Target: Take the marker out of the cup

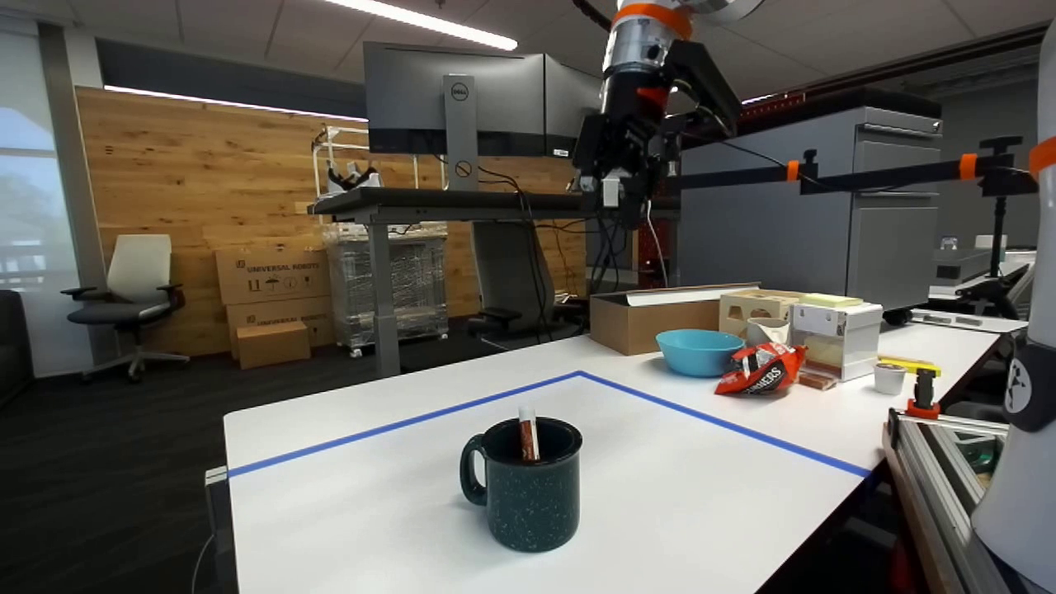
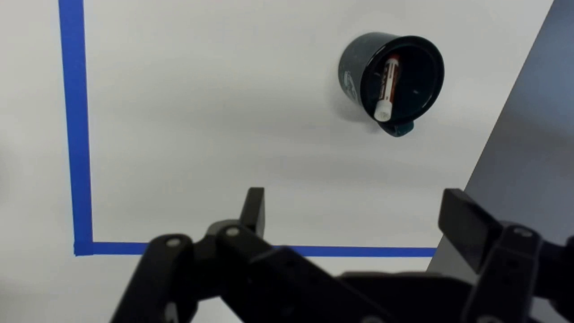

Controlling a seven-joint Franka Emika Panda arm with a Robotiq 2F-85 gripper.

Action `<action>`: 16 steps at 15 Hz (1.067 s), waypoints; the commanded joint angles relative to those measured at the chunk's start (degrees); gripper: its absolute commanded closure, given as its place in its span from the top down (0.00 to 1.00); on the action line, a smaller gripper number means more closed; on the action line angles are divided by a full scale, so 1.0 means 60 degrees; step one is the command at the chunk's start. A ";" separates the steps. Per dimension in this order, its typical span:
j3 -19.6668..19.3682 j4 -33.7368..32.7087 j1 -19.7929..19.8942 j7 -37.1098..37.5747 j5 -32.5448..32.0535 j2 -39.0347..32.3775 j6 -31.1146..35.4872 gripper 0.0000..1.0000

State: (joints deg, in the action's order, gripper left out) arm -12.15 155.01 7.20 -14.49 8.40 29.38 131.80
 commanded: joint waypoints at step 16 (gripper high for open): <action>0.0063 0.0439 -0.0510 -0.0048 0.0107 -0.0345 0.0701 1.00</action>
State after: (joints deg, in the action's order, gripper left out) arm -12.26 157.72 4.89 -17.55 7.81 28.50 136.48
